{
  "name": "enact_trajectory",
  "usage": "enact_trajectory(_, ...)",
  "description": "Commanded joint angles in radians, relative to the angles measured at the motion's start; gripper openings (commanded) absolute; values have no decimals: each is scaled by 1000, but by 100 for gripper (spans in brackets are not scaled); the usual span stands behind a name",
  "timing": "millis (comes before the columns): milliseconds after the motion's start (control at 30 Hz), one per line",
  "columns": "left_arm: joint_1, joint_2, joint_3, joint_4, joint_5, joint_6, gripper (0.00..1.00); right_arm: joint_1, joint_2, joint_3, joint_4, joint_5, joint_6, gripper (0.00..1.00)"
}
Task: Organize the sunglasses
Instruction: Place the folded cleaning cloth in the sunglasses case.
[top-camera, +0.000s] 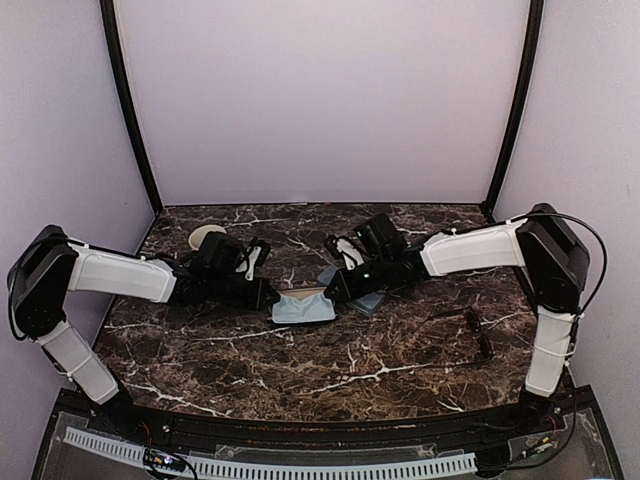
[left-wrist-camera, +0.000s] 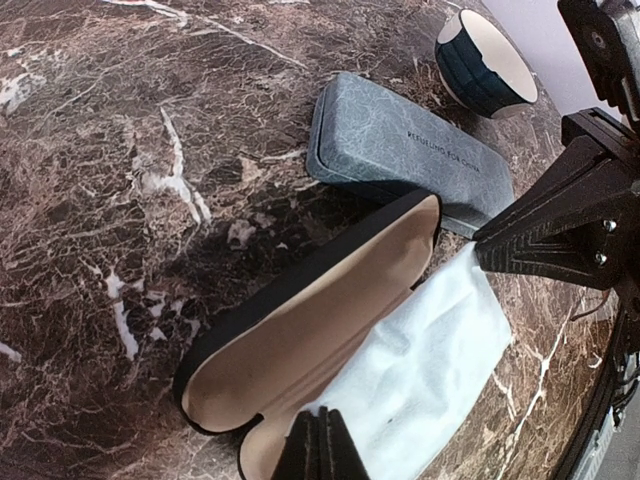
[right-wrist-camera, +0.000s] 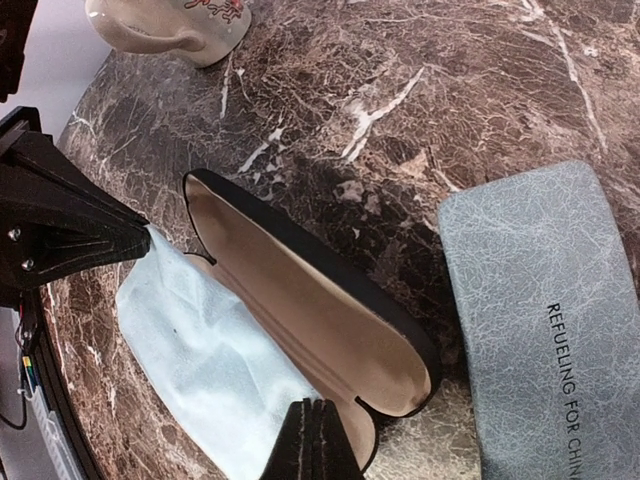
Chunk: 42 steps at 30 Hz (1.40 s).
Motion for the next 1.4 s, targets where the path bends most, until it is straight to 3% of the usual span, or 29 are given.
enact_trajectory(0, 6, 5, 25, -12, 13, 7, 0, -6, 20, 36, -7, -16, -18, 0)
enact_trajectory(1367, 5, 60, 47, -42, 17, 31, 0, -5, 66, 58, -42, -21, -35, 0)
